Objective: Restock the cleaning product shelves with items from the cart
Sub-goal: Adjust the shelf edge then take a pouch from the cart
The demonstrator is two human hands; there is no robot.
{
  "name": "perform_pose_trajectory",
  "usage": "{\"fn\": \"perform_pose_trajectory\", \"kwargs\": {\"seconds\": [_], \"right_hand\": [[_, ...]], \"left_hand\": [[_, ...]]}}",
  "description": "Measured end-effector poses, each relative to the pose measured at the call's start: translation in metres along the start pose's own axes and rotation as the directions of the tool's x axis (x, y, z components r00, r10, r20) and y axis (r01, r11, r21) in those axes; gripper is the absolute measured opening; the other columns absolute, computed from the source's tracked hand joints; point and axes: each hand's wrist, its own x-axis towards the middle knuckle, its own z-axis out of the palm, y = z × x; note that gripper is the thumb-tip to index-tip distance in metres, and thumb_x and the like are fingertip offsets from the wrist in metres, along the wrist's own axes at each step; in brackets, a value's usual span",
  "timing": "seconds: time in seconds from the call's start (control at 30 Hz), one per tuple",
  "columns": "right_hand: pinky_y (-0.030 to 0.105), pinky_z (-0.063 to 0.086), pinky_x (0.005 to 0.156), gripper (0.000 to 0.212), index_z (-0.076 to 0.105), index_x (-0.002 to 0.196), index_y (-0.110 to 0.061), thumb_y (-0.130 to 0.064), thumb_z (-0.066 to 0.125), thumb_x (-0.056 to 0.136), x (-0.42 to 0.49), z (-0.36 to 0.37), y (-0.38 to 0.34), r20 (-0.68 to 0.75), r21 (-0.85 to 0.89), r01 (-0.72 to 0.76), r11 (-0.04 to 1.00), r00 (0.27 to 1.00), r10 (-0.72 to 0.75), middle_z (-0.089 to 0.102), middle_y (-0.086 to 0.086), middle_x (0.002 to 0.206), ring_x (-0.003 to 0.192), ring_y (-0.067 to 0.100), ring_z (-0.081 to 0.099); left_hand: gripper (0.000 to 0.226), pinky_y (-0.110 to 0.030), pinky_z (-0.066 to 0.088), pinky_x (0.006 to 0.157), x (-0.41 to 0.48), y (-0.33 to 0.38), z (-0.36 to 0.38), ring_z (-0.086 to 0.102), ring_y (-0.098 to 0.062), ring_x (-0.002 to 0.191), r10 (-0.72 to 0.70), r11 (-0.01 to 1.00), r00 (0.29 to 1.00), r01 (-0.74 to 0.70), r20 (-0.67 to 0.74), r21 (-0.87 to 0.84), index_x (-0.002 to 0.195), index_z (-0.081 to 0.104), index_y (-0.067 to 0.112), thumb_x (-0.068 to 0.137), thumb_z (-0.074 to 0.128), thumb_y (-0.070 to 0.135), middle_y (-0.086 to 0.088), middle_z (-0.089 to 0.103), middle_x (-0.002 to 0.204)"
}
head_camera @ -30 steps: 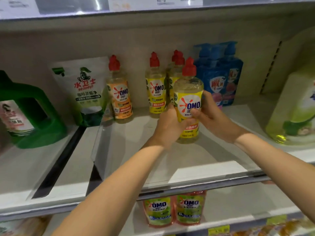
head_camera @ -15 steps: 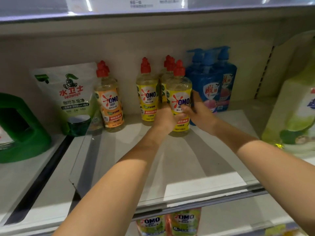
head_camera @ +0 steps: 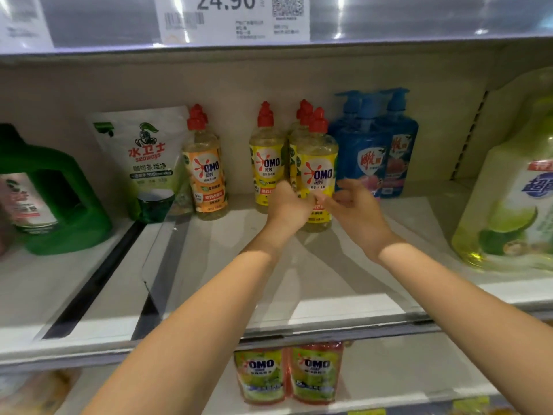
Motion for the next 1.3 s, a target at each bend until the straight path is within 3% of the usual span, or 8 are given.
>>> {"fn": "perform_pose_trajectory", "kwargs": {"seconds": [0.2,0.43,0.6,0.73,0.9,1.0,1.17,1.3], "right_hand": [[0.028,0.053,0.070,0.004,0.064,0.094,-0.017,-0.016,0.063,0.091,-0.090,0.012,-0.028,0.072,0.234,0.178,0.956,0.977,-0.200,0.069,0.004,0.087,0.082,0.018,0.064],[0.010,0.046,0.062,0.006,0.066,0.080,-0.018,-0.022,0.062,0.078,-0.203,0.084,-0.051,0.473,0.481,0.096,0.871,0.808,-0.351,0.065,0.001,0.076,0.066,0.002,0.058],[0.021,0.047,0.063,0.010,0.065,0.079,-0.017,-0.026,0.062,0.081,-0.276,0.179,-0.058,0.718,0.483,-0.028,0.875,0.584,-0.379,0.064,0.002,0.072,0.063,0.008,0.056],[0.013,0.044,0.059,0.011,0.062,0.081,-0.005,-0.006,0.058,0.091,-0.350,0.263,-0.062,0.851,0.435,-0.091,0.896,0.367,-0.376,0.063,-0.002,0.065,0.058,0.005,0.054],[0.023,0.044,0.054,0.027,0.064,0.072,-0.011,-0.012,0.054,0.097,-0.442,0.362,-0.048,0.961,0.261,-0.119,0.958,0.130,-0.246,0.062,0.002,0.064,0.057,0.009,0.055],[0.018,0.040,0.052,0.034,0.061,0.061,-0.020,-0.015,0.060,0.095,-0.499,0.406,-0.037,0.976,0.218,0.038,0.975,0.006,-0.219,0.059,-0.003,0.058,0.052,0.003,0.051],[0.019,0.039,0.062,0.021,0.057,0.071,-0.023,-0.017,0.069,0.087,-0.561,0.456,-0.019,0.975,0.149,0.337,0.930,-0.206,-0.082,0.060,-0.004,0.075,0.074,0.015,0.056],[0.031,0.044,0.075,0.012,0.061,0.095,-0.023,-0.034,0.065,0.090,-0.591,0.484,-0.016,0.936,0.321,0.625,0.711,-0.326,-0.136,0.057,-0.003,0.098,0.096,0.021,0.053]], "left_hand": [[0.024,-0.033,0.059,0.080,-0.098,0.008,-0.065,0.068,-0.019,0.091,0.032,0.911,0.999,-0.036,-0.017,-0.410,0.114,0.060,0.006,0.093,0.062,0.017,-0.013,0.068,0.106],[0.008,-0.026,0.055,0.069,-0.223,-0.063,-0.167,0.065,-0.011,0.074,0.047,0.912,0.954,-0.163,-0.297,-0.377,0.096,0.065,0.011,0.088,0.066,0.011,-0.005,0.068,0.082],[0.005,-0.019,0.050,0.059,-0.309,-0.139,-0.229,0.062,-0.007,0.067,-0.123,0.958,0.858,-0.028,-0.498,-0.286,0.091,0.064,0.016,0.091,0.064,0.011,-0.006,0.064,0.078],[0.004,-0.028,0.053,0.066,-0.388,-0.206,-0.288,0.060,-0.010,0.069,-0.290,0.953,0.694,0.149,-0.659,-0.263,0.085,0.063,0.025,0.086,0.066,0.023,-0.003,0.065,0.075],[0.007,-0.012,0.040,0.060,-0.498,-0.288,-0.346,0.049,0.003,0.060,-0.454,0.865,0.483,0.441,-0.749,-0.240,0.086,0.061,0.018,0.090,0.065,0.015,0.006,0.056,0.072],[0.005,-0.025,0.046,0.065,-0.561,-0.332,-0.367,0.054,-0.008,0.064,-0.525,0.737,0.323,0.635,-0.788,-0.231,0.088,0.061,0.016,0.089,0.066,0.014,0.003,0.059,0.074],[0.014,-0.036,0.051,0.082,-0.629,-0.381,-0.384,0.061,-0.019,0.089,-0.599,0.555,0.219,0.806,-0.770,-0.203,0.103,0.059,0.014,0.089,0.062,0.014,-0.003,0.062,0.101],[0.019,-0.036,0.050,0.083,-0.647,-0.403,-0.394,0.059,-0.021,0.096,-0.627,0.483,0.170,0.851,-0.760,-0.208,0.107,0.059,0.013,0.088,0.062,0.014,-0.005,0.061,0.107]]}}
